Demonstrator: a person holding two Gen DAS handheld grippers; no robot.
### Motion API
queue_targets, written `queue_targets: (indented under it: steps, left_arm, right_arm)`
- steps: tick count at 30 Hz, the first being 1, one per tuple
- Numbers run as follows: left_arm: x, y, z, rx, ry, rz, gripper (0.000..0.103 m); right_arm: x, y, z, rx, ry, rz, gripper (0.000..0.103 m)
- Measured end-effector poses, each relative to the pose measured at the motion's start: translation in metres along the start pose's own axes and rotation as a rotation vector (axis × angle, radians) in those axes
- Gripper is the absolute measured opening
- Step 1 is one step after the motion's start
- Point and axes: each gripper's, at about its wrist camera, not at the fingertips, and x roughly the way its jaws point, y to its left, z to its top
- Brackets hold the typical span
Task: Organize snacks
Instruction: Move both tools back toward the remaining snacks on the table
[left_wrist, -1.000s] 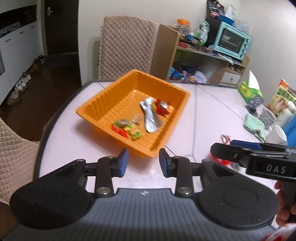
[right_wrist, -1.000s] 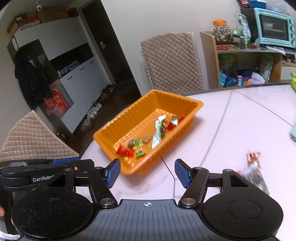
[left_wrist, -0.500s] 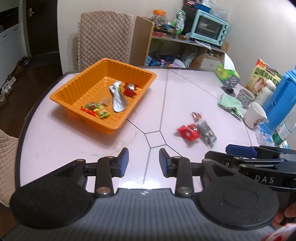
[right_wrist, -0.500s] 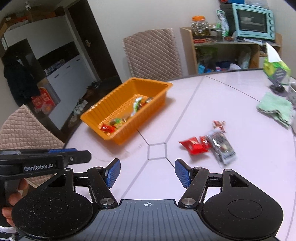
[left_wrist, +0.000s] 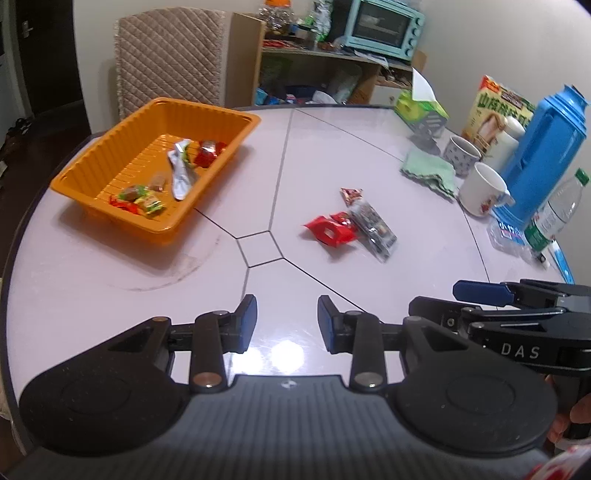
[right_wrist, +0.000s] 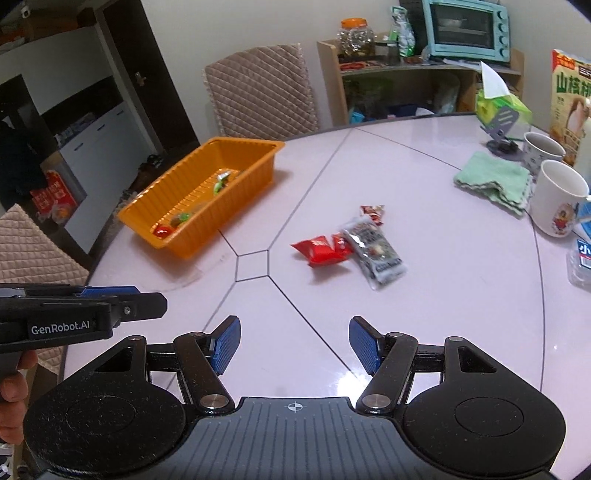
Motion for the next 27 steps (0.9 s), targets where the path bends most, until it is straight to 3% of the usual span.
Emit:
queue_targets:
  steps: [27]
  left_arm:
    - [0.064,-0.033,0.022,0.045,0.047,-0.052,0.036]
  right_arm:
    - [0.029,-0.064,0.004,0.073,0.036,-0.085,0.065]
